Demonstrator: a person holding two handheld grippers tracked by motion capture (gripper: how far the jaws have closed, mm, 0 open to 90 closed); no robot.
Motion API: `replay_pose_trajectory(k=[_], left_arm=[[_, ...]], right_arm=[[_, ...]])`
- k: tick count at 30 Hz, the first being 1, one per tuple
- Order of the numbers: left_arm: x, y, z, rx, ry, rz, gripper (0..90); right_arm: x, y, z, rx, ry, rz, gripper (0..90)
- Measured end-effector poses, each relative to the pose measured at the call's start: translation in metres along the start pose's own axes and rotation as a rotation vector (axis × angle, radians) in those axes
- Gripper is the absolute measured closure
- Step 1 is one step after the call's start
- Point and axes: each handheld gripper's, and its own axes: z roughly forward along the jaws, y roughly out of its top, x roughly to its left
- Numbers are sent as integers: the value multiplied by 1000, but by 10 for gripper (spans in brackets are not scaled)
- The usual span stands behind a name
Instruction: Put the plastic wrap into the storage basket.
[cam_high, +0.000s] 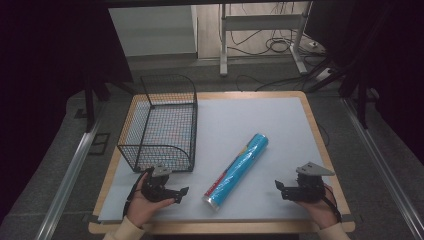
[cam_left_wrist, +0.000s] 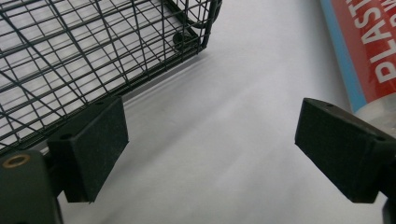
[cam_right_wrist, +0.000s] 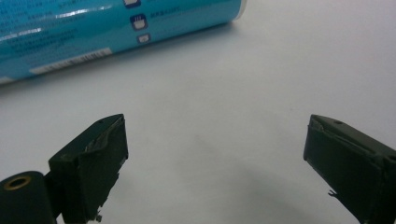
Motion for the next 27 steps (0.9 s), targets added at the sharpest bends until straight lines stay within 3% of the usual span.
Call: replay_pose_trajectory(k=[9,19,27], left_arm=[[-1,2,-1,9,-4,-11,95],[-6,4,-6,-1,-9,22,96],[-6,6,-10,-14,-12,9,99]], right_arm=[[-2,-1,-2,0,0,-13,80],[-1,-2,0,11,-12,-36,89],[-1,-2,1,14,-14,-44,89]])
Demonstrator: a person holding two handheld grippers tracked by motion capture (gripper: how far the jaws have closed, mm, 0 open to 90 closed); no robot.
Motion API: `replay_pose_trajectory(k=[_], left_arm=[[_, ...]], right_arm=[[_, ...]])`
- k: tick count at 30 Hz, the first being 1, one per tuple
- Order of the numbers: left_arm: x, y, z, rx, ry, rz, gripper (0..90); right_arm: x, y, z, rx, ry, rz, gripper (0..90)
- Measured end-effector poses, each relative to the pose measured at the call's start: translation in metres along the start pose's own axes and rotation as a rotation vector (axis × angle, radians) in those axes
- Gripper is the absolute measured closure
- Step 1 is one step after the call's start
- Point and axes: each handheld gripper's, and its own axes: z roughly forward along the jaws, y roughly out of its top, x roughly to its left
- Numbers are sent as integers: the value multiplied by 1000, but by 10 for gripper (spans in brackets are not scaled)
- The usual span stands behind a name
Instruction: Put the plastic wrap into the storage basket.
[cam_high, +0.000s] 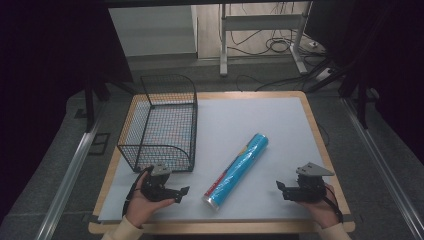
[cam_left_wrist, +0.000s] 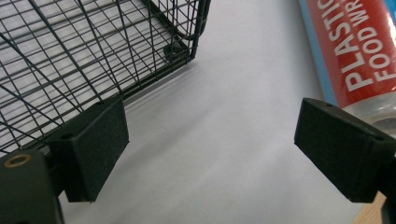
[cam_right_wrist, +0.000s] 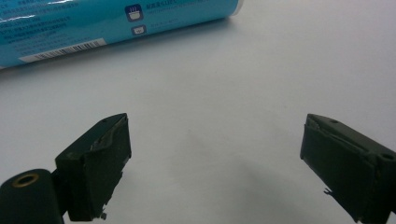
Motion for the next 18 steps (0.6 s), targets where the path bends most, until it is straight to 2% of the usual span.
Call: replay_pose_trajectory(k=[9,18], left_arm=[[-4,9,-8,-6,5,-4,100],[-12,19,-13,-8,-15,1,100]], right_arm=[[2,0,1,2,2,-4,89],[1,0,-1,-8,7,6,91]])
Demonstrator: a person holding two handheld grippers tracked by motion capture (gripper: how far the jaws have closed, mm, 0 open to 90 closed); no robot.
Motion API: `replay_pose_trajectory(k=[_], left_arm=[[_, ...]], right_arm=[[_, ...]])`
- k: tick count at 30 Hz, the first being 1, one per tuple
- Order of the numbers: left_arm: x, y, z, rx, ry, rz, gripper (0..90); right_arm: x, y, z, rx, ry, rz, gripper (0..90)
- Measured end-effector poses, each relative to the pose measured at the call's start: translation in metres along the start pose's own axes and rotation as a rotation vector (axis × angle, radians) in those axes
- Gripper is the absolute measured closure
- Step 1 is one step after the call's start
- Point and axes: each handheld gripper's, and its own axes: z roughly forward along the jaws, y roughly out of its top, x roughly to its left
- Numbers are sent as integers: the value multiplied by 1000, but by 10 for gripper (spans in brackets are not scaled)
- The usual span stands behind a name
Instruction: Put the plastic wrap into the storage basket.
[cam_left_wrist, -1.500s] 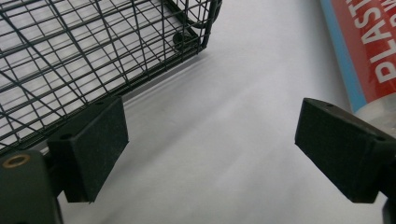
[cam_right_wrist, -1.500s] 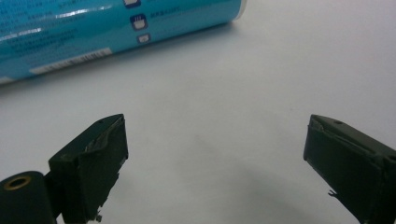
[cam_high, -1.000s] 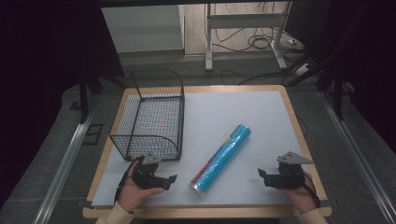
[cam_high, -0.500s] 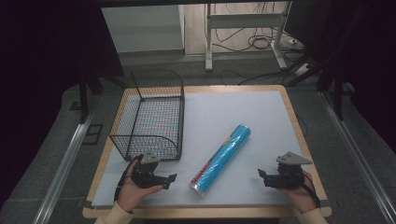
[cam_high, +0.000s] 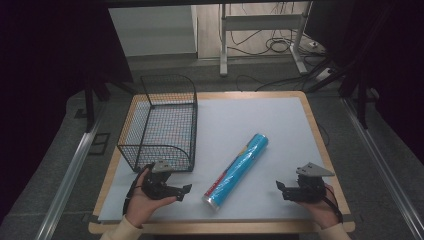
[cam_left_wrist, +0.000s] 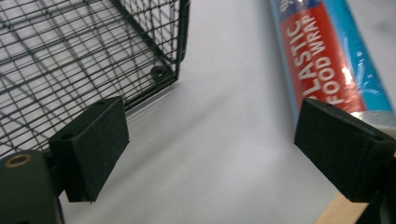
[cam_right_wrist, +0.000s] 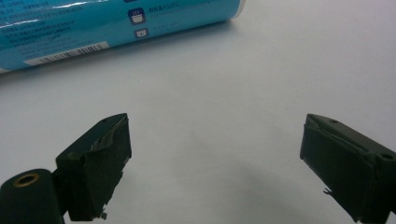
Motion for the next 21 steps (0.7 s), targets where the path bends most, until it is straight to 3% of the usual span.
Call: replay_pose_trajectory(k=[11,21], left_arm=[[-25,24,5,20,-16,19,103],[-42,40,14,31,-46,68,101]], right_arm=[[-4,-1,-1,-6,11,1,96],[-4,-1,0,-7,7,-2,98]])
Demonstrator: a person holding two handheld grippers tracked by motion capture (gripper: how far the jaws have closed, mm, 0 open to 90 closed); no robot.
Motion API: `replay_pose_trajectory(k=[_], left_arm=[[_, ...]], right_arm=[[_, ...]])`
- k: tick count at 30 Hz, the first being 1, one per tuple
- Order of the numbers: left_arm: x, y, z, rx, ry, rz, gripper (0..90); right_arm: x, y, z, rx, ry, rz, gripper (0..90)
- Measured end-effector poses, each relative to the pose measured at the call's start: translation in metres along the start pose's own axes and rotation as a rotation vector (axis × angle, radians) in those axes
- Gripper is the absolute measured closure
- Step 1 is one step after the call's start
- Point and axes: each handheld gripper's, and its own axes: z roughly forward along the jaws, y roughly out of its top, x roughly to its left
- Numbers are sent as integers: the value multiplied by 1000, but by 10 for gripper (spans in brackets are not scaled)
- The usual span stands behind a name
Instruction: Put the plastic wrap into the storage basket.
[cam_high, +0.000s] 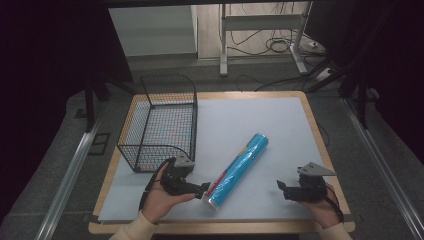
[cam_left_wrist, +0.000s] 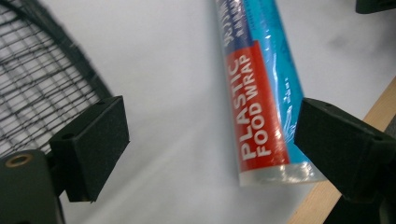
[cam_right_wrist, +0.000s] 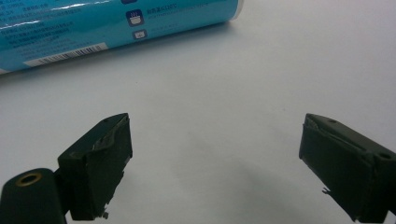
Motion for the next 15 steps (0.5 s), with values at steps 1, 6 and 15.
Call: replay_pose_trajectory(k=[1,6,15], left_arm=[[-1,1,1,1,-1,4,101],[-5,6,5,8,-8,16,101],[-13,16,17,22,-22,48,101]], right_arm=[[0,0,0,0,-1,0,99],[0,-1,1,8,0,0,101],[0,-1,1,5,0,-4,104]])
